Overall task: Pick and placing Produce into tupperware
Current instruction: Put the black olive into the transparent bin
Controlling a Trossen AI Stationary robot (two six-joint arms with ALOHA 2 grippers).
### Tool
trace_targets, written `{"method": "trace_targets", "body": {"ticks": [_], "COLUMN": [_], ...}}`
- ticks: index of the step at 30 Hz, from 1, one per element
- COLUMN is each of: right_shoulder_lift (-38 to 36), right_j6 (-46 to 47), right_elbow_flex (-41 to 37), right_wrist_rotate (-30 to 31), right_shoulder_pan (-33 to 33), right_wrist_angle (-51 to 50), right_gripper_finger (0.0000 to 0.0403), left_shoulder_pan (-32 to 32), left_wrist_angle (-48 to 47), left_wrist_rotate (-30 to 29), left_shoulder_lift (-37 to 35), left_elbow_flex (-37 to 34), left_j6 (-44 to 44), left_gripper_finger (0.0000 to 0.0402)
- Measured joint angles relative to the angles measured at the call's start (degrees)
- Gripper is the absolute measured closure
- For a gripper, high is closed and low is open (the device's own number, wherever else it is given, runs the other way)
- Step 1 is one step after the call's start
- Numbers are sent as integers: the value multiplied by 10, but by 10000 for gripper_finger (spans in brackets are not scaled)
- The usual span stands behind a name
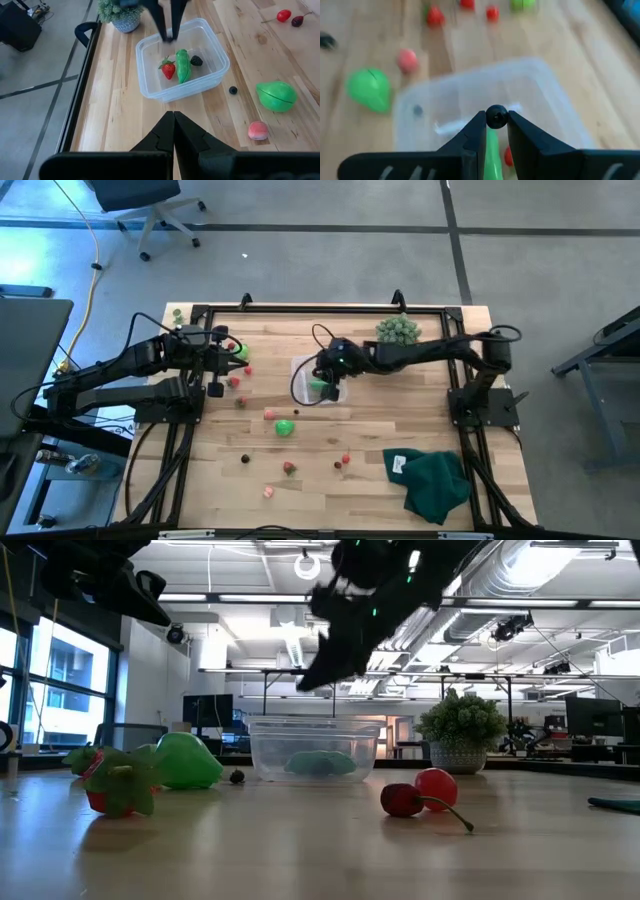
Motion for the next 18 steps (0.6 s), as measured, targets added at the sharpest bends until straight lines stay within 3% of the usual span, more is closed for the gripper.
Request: {"method": "trace_targets", "body": {"ticks": [10,18], "right_shoulder_lift": [124,153], "right_j6": [24,13], "right_elbow_flex": [110,165], "right_wrist_rotate": [-11,-1], "right_shoulder_pan": [-19,-17], "right_wrist_angle": [-122,-171], "right_gripper_finger": [345,345], "left_shoulder_pan": [0,0], "left_wrist_angle": [0,0], "left_wrist_rotate": [0,0], "left_shoulder_lift": [0,0], "left_elbow_flex": [0,0], "left_j6": [0,0], "left_gripper_finger": [401,401]}}
